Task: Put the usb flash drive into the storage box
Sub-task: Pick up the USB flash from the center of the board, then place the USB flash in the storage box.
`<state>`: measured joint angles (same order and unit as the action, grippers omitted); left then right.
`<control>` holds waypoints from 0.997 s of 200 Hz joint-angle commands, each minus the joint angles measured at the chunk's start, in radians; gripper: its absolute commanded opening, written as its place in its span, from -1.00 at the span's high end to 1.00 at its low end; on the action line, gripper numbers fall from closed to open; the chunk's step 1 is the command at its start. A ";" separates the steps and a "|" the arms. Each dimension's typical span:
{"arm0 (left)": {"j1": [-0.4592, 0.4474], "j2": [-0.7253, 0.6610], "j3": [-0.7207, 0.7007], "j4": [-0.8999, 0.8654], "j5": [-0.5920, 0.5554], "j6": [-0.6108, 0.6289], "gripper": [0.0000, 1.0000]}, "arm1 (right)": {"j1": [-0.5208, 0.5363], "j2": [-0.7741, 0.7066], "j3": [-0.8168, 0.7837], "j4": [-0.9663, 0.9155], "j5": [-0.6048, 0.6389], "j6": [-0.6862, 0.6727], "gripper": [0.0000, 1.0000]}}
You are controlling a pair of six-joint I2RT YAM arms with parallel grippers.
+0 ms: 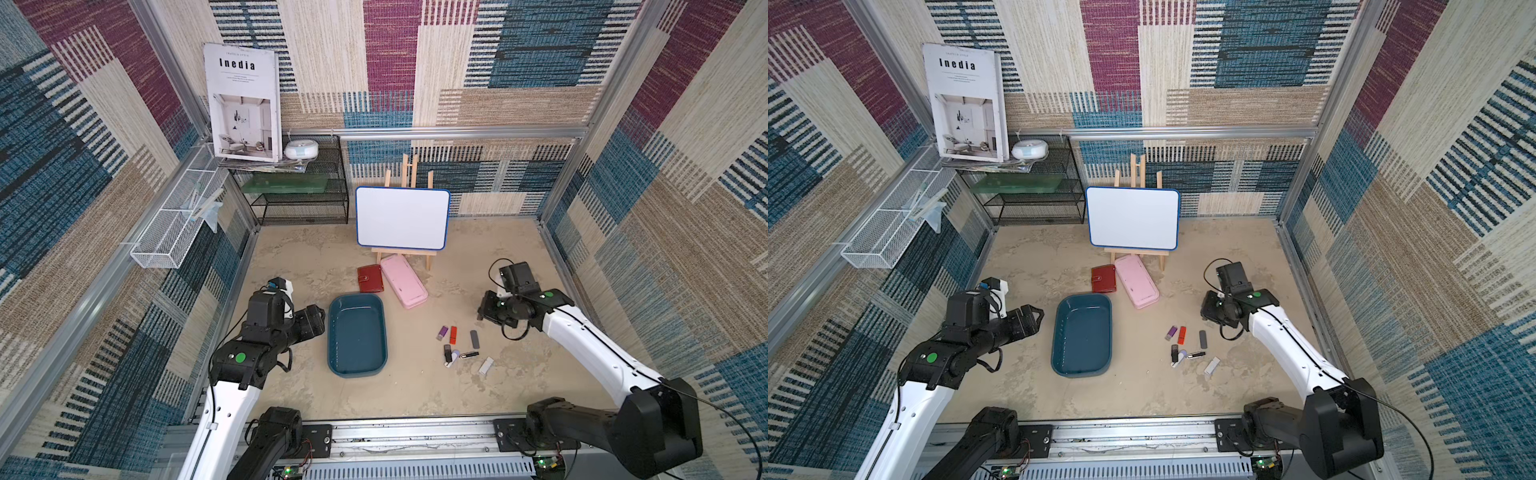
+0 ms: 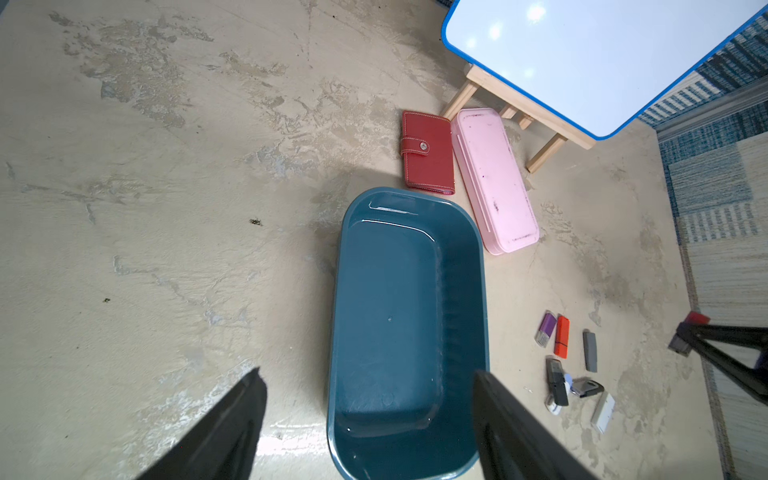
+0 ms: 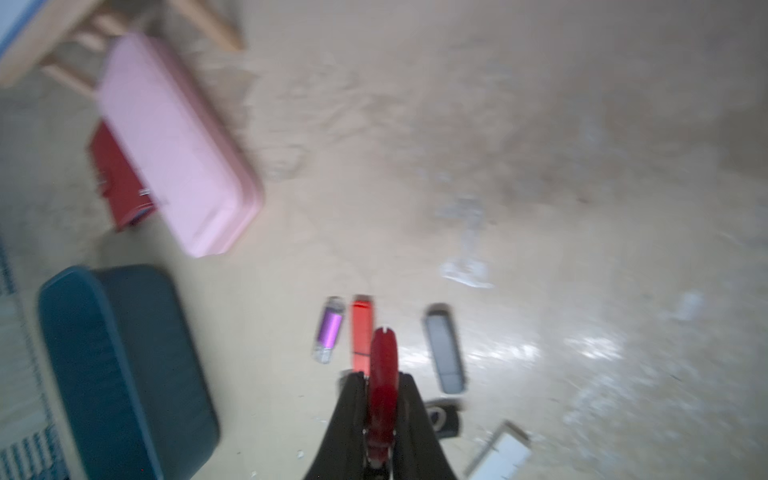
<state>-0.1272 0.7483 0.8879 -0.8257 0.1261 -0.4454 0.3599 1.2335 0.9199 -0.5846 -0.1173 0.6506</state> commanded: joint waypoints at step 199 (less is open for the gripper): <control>0.000 -0.011 -0.002 -0.037 -0.118 -0.019 -0.64 | 0.609 1.040 0.847 0.244 -0.104 0.114 0.90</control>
<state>-0.1276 0.7376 0.8883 -0.8646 0.0151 -0.4644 0.9676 2.2333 1.7218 -0.2943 -0.2234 0.7403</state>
